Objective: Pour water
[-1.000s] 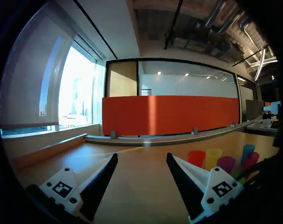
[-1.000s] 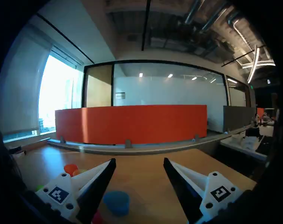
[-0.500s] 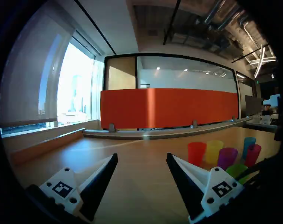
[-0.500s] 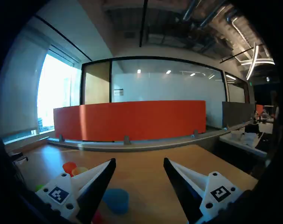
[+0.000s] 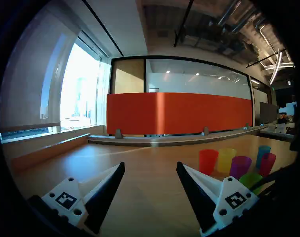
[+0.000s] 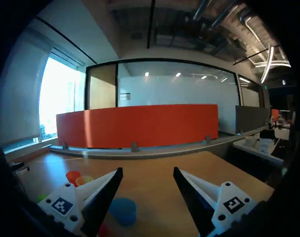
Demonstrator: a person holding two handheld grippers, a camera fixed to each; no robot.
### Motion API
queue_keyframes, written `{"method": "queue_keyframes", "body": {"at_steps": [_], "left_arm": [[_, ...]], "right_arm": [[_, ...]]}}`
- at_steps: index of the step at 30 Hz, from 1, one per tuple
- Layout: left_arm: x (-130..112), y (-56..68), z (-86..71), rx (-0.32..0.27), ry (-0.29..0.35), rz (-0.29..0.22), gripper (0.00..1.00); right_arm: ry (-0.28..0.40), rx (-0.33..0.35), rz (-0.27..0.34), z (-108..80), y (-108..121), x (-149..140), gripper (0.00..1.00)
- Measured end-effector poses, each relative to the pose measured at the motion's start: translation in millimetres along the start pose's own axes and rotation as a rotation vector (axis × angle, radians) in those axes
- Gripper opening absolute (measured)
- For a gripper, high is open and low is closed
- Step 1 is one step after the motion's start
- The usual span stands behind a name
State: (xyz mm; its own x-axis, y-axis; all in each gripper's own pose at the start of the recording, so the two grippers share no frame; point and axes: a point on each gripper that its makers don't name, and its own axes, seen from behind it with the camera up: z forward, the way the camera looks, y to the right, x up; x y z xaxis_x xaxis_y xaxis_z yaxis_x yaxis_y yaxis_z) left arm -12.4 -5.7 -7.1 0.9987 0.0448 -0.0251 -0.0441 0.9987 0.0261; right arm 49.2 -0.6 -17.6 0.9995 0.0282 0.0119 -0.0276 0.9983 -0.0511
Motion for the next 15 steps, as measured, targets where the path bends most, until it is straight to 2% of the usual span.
{"method": "queue_keyframes", "body": {"at_steps": [8,15], "left_arm": [[-1.3,0.7,0.5,-0.001,-0.003,0.001,0.97],[-0.8,0.8,0.6,-0.001,-0.003,0.001,0.97]], "right_arm": [[0.005,0.004,-0.011,1.3,-2.0,1.6,0.99],[0.031,0.007,-0.055,2.0,-3.6,7.1,0.99]]}}
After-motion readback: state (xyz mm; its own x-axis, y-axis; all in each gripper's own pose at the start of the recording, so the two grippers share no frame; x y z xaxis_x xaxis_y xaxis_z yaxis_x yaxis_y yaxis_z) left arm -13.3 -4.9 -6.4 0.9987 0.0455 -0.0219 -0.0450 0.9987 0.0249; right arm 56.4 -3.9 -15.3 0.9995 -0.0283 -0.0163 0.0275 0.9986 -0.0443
